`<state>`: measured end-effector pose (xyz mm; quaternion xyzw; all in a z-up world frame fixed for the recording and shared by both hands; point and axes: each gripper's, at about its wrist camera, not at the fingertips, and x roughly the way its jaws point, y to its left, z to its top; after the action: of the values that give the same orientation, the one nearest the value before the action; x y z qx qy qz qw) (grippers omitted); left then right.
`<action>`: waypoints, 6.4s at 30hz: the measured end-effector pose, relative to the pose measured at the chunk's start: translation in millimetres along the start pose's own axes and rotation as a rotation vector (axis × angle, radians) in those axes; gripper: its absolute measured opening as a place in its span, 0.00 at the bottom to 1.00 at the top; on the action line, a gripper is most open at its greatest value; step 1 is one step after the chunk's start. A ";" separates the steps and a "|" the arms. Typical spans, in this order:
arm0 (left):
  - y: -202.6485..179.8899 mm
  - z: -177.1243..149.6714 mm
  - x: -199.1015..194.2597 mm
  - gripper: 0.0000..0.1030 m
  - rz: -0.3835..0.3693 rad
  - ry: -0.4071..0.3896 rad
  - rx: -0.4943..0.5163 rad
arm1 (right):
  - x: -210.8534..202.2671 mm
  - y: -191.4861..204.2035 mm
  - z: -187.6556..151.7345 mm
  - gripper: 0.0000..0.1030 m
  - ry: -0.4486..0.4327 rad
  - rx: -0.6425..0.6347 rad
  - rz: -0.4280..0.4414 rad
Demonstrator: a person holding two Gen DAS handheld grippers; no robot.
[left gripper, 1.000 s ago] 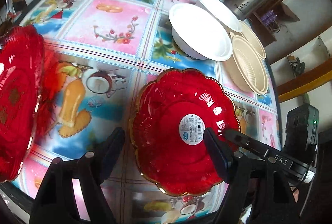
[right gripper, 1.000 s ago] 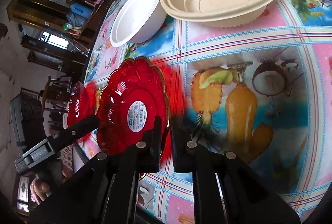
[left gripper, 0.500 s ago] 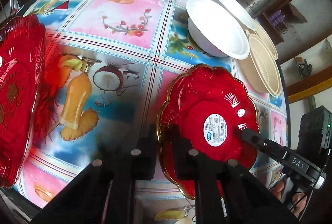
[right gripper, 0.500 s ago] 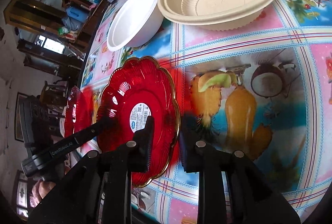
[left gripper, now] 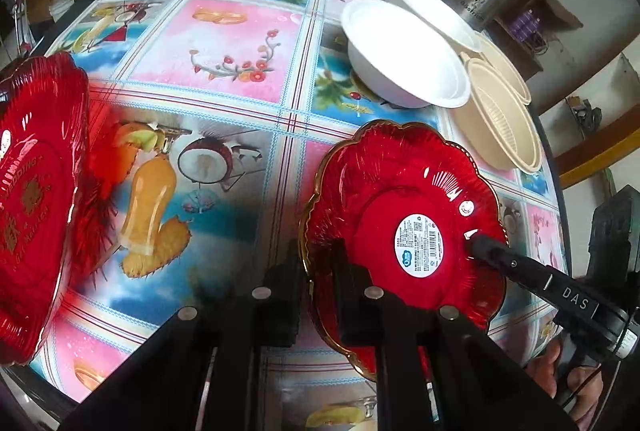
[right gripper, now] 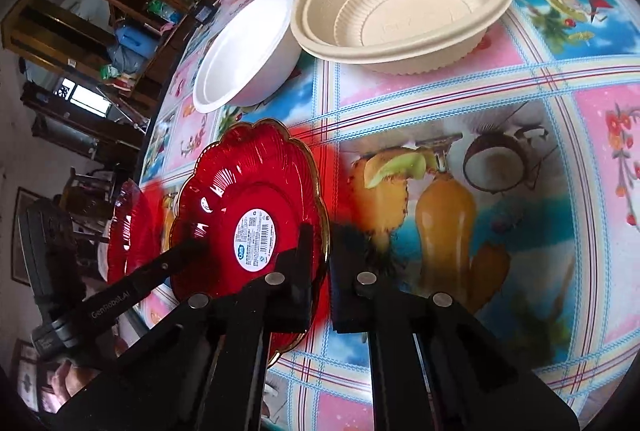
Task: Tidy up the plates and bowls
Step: 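Carry the small red plate onto the large red plate and release, then withdraw the right gripper and move it toward the beige bowls, then grasp the rim of a beige pulp bowl with the right gripper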
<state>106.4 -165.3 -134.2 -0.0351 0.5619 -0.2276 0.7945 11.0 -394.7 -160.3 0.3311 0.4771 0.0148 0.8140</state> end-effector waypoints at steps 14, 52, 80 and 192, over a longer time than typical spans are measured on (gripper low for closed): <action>42.4 -11.2 -114.3 0.12 0.017 -0.226 -0.003 | -42.5 109.7 -10.0 0.06 -0.081 -0.218 0.044; 213.0 5.4 -106.0 0.18 0.378 -0.155 -0.125 | 144.9 276.2 -33.9 0.12 0.146 -0.474 0.003; 162.5 -6.9 -147.7 0.31 0.448 -0.289 -0.032 | 74.0 271.9 -25.8 0.25 -0.050 -0.605 0.008; -134.1 73.0 66.3 0.68 -0.031 -0.036 -0.274 | -55.8 -120.5 118.0 0.55 -0.320 0.216 0.163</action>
<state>147.1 -326.4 -123.8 -0.1560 0.5728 -0.1604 0.7886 38.2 -569.7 -145.8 0.4521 0.3121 -0.0236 0.8353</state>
